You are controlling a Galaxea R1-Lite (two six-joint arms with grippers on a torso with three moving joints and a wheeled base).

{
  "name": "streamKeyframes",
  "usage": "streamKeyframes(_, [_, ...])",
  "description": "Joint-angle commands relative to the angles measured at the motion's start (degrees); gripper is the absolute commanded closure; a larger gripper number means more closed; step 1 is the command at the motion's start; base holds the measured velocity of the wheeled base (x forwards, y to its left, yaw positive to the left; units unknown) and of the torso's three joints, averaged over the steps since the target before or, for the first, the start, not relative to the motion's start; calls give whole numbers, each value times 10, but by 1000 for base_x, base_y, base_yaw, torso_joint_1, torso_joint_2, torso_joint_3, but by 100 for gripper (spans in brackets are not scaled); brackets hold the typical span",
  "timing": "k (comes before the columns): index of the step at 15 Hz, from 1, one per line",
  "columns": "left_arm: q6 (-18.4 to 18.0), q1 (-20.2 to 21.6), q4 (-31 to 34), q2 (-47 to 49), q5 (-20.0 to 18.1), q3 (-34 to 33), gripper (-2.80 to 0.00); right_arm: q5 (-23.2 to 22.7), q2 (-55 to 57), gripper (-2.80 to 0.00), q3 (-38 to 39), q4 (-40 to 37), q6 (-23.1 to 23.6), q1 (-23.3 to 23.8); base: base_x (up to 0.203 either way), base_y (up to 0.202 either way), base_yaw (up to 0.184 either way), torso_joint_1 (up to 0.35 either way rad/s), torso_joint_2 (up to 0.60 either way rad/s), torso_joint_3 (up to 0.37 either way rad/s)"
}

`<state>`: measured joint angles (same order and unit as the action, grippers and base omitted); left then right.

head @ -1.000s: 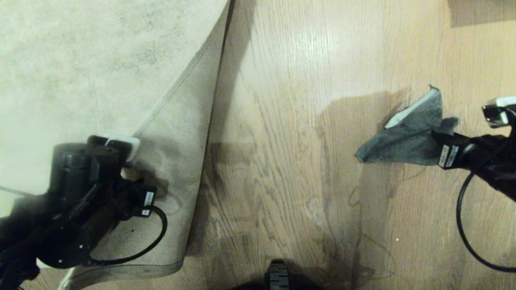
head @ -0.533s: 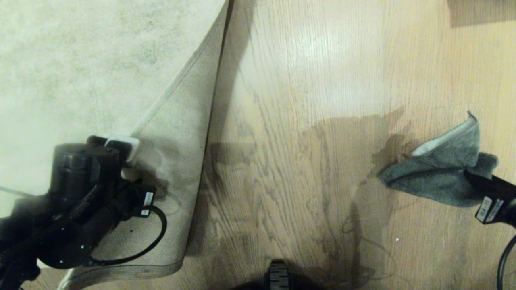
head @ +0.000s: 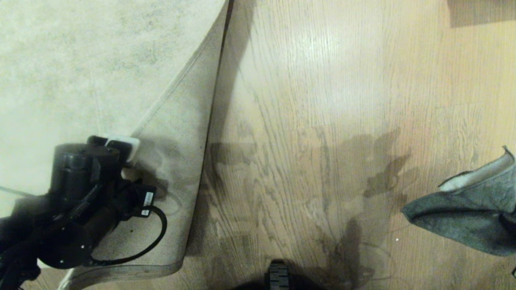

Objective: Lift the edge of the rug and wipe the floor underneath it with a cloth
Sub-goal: Wipe the floor under the carpet with a rag

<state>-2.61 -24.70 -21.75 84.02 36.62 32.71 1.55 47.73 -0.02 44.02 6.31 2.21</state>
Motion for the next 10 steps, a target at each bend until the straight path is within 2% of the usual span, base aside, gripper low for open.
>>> streamKeyframes(1, [1,0,-1,1,2,0,0,1,-177,0,0,-120,0,0,0,0,0,0,0,0])
streamKeyframes(4, [0,0,-1,0,2,0,0,2,-367,0,-2,-305,-1,-9,0,0,0,0,0,0])
streamKeyframes(6, [1,-1,-1,0,2,-1,0,-13,-456,0,-10,-433,-6,-17,0,0,0,0,0,0])
streamKeyframes(8, [1,-7,-2,-1,3,-3,0,-20,-477,0,-14,-476,-49,-23,0,0,0,0,0,0])
streamKeyframes(10, [1,-11,-2,-3,3,-3,0,-20,-477,0,-14,-474,-48,-23,0,0,0,0,0,0])
